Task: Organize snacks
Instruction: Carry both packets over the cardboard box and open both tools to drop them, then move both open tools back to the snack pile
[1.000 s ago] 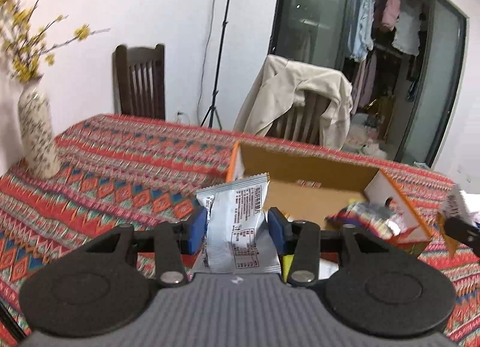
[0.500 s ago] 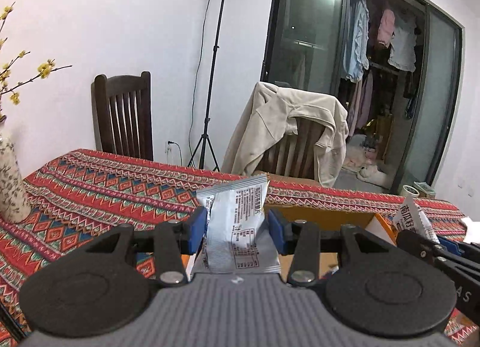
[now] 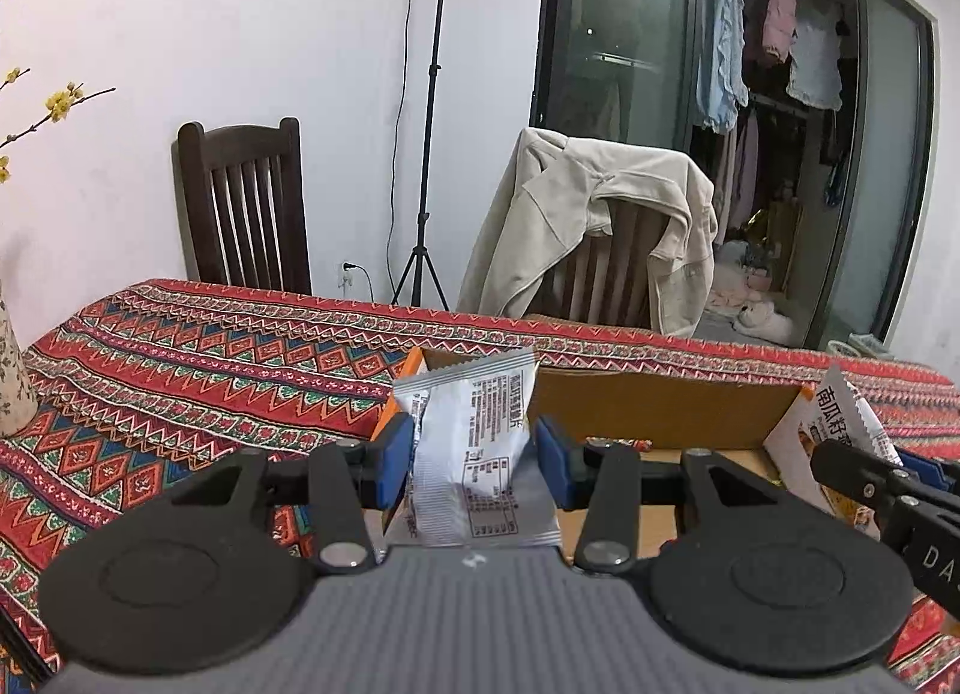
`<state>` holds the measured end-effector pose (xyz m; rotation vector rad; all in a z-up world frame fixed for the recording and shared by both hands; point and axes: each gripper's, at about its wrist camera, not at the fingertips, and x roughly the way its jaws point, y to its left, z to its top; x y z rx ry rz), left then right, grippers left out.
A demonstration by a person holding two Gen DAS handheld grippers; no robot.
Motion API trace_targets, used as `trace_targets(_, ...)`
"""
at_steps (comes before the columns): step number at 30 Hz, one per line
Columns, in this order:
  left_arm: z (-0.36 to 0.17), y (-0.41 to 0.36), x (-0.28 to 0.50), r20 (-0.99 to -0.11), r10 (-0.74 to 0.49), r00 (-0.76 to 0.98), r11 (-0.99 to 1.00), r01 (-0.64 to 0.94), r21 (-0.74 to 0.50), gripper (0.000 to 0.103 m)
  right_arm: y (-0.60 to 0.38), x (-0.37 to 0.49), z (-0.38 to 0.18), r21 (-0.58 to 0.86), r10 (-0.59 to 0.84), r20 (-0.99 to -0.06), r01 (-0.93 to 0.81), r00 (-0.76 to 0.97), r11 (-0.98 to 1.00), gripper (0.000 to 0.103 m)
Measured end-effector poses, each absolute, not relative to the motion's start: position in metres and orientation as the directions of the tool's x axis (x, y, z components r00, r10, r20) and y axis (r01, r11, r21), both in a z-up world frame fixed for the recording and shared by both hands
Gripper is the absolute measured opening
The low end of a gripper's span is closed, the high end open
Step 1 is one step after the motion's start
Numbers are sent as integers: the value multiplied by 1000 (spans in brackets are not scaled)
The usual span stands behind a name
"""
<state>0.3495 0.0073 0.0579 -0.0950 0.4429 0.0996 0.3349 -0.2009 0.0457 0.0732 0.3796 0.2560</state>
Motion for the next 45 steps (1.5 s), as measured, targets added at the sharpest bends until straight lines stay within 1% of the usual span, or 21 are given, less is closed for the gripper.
trace_targets(4, 54, 6, 349, -434, 74, 898, 992, -111, -59, 47, -203, 339, 41, 129, 266, -381, -234, 885, 964, 26)
trace_targets(5, 54, 6, 349, -429, 78, 900, 992, -112, -55, 51, -205, 341, 40, 134, 267, -390, -232, 881, 963, 28)
trace_targets(6, 55, 6, 348, -423, 78, 903, 992, -111, -54, 60, -207, 341, 39, 141, 265, -394, -227, 880, 964, 28)
trace_targets(7, 55, 6, 347, -416, 78, 906, 992, -111, -55, 67, -209, 342, 38, 151, 269, -398, -227, 877, 962, 31)
trace_targets(8, 56, 5, 344, -403, 85, 911, 992, -116, -53, 80, -210, 343, 38, 160, 272, -405, -225, 873, 961, 44)
trace_targets(9, 57, 5, 342, -391, 91, 916, 991, -120, -51, 90, -211, 343, 37, 167, 272, -409, -221, 871, 961, 64)
trace_targets(10, 58, 5, 340, -378, 97, 921, 991, -125, -49, 94, -212, 343, 38, 176, 271, -409, -216, 871, 960, 75)
trace_targets(11, 59, 4, 339, -367, 103, 925, 990, -130, -48, 103, -214, 342, 38, 187, 274, -405, -215, 872, 959, 88)
trace_targets(13, 60, 4, 337, -356, 110, 928, 990, -135, -45, 103, -216, 342, 39, 198, 283, -404, -219, 870, 955, 90)
trace_targets(14, 61, 4, 337, -358, 108, 927, 990, -134, -46, 103, -216, 343, 39, 199, 283, -409, -218, 867, 955, 93)
trace_targets(15, 61, 4, 337, -359, 105, 927, 990, -132, -52, 103, -217, 343, 38, 198, 279, -412, -214, 867, 957, 101)
trace_targets(16, 61, 5, 338, -360, 102, 927, 990, -132, -58, 103, -216, 343, 38, 193, 274, -412, -211, 869, 958, 103)
trace_targets(26, 68, 8, 332, -372, 99, 923, 987, -138, -79, 103, -214, 338, 44, 173, 256, -407, -202, 877, 964, 103)
trace_targets(30, 77, 6, 326, -376, 116, 919, 985, -154, -73, 103, -215, 332, 52, 167, 255, -400, -203, 880, 965, 103)
trace_targets(37, 97, 16, 310, -382, 115, 917, 979, -170, -115, 103, -218, 309, 74, 145, 257, -374, -218, 891, 965, 103)
trace_targets(41, 106, 21, 296, -388, 107, 915, 981, -162, -110, 103, -218, 290, 82, 105, 248, -376, -225, 893, 969, 103)
trace_targets(45, 106, 25, 275, -404, 98, 909, 985, -147, -94, 103, -221, 272, 85, 105, 257, -385, -234, 887, 966, 103)
